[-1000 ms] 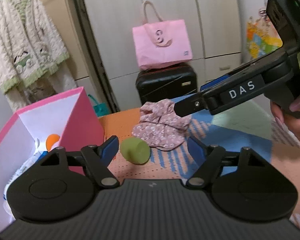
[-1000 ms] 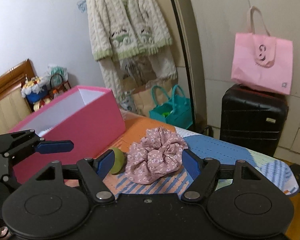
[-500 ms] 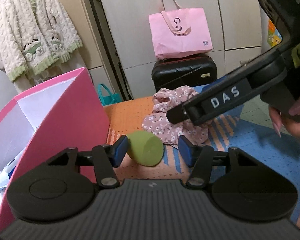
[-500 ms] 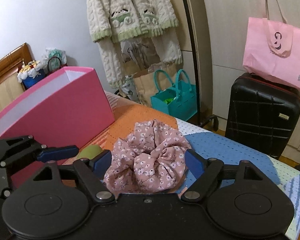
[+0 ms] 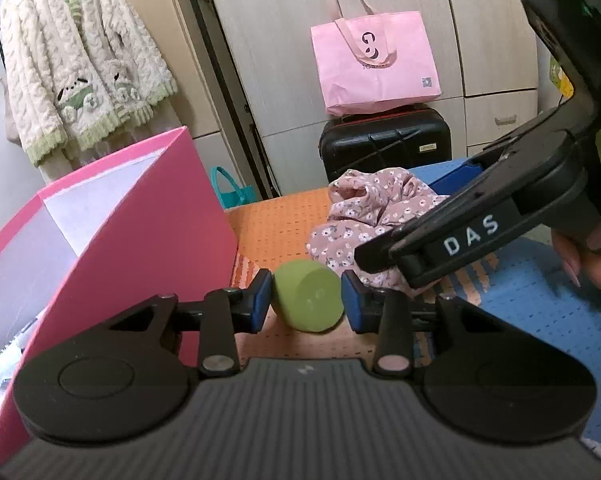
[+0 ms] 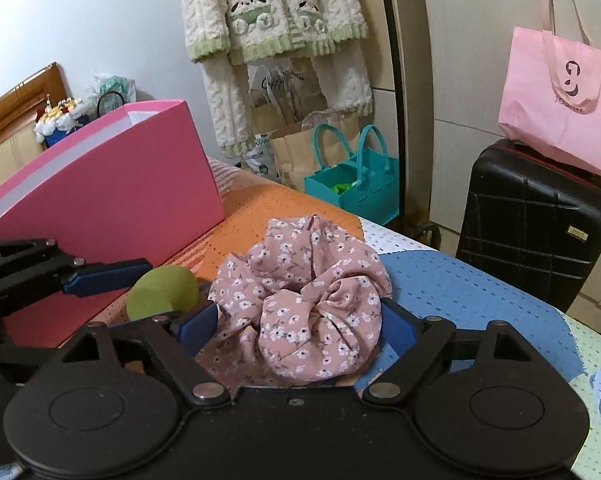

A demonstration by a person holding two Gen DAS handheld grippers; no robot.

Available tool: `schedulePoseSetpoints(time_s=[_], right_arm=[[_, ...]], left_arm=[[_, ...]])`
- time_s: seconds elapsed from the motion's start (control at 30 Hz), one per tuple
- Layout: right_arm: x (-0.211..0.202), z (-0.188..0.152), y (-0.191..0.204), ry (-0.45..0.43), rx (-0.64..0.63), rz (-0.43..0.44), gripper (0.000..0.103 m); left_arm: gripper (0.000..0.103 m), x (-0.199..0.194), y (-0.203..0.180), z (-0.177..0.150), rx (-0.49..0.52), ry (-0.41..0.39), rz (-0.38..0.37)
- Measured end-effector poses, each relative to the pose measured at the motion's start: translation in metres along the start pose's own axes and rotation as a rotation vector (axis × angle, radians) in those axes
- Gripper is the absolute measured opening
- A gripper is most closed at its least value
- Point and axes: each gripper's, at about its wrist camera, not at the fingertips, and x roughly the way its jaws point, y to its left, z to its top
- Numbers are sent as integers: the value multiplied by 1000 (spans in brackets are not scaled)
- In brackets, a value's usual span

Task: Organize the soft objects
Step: 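Close the left gripper on the green makeup sponge while the right gripper grasps the pink floral scrunchie, then carry the green sponge with the left gripper while the right gripper carries the scrunchie over the box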

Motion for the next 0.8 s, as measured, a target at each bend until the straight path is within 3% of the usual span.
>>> schedulePoseSetpoints(time_s=[0.13, 0.33, 0.43, 0.5, 0.57, 0.8], right_arm=[[0, -7, 9, -15, -66, -27, 89], [-8, -12, -3, -41, -30, 14, 86], [-10, -18, 6, -41, -108, -40, 63], [-14, -21, 12, -50, -136, -17, 35], [-20, -25, 18, -56, -147, -16, 22], [-50, -39, 31, -64, 24, -102, 18]], left_arm=[[35, -1, -2, -1, 11, -1, 1], [35, -8, 2, -1, -14, -19, 2], [35, -11, 6, 0, -33, -32, 5], [35, -13, 7, -1, -38, -39, -3], [35, -15, 9, -2, -52, -38, -21], [35, -30, 12, -4, -97, -37, -118]])
